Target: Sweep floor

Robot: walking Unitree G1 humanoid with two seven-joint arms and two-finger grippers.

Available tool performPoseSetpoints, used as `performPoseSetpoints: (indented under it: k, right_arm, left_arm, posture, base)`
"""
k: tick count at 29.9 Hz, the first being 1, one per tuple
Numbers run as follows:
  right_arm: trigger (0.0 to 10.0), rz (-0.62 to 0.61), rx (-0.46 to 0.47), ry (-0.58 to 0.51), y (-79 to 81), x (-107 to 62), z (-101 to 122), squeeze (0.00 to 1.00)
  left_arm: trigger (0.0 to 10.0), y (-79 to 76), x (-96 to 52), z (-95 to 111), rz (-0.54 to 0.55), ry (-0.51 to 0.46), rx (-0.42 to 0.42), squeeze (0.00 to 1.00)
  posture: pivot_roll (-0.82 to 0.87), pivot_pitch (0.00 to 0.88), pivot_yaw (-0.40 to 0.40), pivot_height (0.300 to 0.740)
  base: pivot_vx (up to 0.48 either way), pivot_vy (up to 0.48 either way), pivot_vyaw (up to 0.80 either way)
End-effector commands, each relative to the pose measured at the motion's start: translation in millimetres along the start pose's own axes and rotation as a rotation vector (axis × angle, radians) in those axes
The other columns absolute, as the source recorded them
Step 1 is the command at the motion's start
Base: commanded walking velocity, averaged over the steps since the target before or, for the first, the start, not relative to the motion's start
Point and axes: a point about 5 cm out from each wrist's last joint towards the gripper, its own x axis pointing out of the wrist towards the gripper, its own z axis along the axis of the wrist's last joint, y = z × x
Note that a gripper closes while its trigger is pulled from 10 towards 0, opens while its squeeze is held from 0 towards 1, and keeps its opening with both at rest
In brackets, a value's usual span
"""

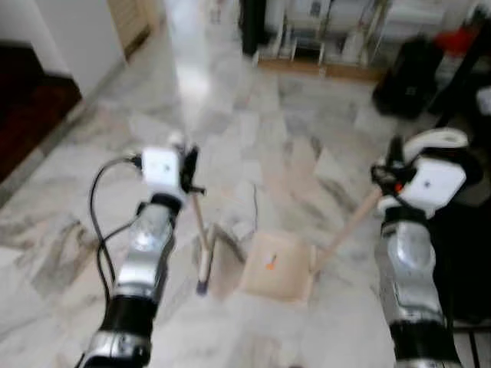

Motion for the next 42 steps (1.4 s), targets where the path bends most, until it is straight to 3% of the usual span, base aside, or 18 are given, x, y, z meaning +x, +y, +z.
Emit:
performPoseSetpoints:
  k: [1,13,19,42]
  right_arm:
    - [10.0,0.008,0.016,-0.056,4.6,4.0,11.5,0.00]
    - [10.0,0.021,-0.005,-0.056,4.6,4.3,11.6,0.00]
    - [10.0,0.030,-0.002,-0.047,8.7,4.6,10.3,0.00]
    - [10.0,0.013,0.008,-0.047,6.0,4.5,10.0,0.00]
  left_arm:
    - [10.0,5.8,2.6,11.4,0.013,-0.050,0.017,0.00]
    - [10.0,5.3,2.8,11.4,0.017,-0.050,0.017,0.00]
    - [10.0,6.3,3.8,12.2,0.020,-0.052,0.017,0.00]
    - [10.0,6.9,3.2,12.3,0.012,-0.051,0.022,0.00]
  posture:
    - [0.10,0.136,-0.043,0.740]
    - [0.10,0.142,-0.048,0.740]
    - [0.10,0.148,-0.047,0.740]
    - [0.10,0.134,-0.038,0.740]
  base:
    - [0.349,0.000,0.00]
    - [0.347,0.000,0.00]
    - [0.346,0.000,0.67]
    - [0.346,0.000,0.00]
